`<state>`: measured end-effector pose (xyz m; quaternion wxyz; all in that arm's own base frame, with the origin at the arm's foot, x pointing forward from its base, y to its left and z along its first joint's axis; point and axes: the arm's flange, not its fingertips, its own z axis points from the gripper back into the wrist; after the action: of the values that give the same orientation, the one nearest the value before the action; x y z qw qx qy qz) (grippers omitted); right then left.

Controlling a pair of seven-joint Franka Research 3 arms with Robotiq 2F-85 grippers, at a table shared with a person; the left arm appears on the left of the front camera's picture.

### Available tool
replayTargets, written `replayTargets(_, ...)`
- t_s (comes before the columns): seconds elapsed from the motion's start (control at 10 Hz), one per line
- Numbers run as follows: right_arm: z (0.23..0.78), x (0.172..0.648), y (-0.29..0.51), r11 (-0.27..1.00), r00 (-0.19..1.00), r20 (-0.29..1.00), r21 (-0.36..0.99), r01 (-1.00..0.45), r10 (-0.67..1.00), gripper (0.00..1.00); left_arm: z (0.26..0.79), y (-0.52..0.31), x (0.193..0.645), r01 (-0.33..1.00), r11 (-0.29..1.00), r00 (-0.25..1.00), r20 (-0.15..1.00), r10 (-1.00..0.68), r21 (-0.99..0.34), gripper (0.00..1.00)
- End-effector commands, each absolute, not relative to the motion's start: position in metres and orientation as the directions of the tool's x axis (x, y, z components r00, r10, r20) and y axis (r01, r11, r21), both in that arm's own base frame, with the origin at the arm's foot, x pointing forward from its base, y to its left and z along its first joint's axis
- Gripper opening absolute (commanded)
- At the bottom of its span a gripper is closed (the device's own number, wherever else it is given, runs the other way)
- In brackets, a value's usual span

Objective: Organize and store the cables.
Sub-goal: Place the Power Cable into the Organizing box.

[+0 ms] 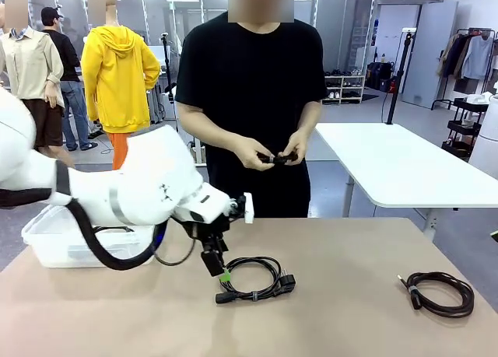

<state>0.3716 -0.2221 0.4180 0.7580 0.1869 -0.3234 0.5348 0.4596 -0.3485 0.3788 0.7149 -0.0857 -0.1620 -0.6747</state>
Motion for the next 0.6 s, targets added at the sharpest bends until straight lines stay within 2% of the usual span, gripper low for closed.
replayTargets(0.0, 0.418, 0.368, -0.221, 0.342, 0.204, 0.688, -0.068, -0.937, 0.697, 1.00, 0.372, -0.382, 0.470, 0.990, 0.105, 0.071, 0.314, -0.947, 0.094, 0.98)
replayTargets(0.5, 0.418, 0.368, -0.221, 0.342, 0.204, 0.688, -0.068, -0.937, 0.697, 1.00, 0.335, -0.414, 0.463, 0.989, 0.142, 0.128, 0.245, -0.961, 0.037, 0.98)
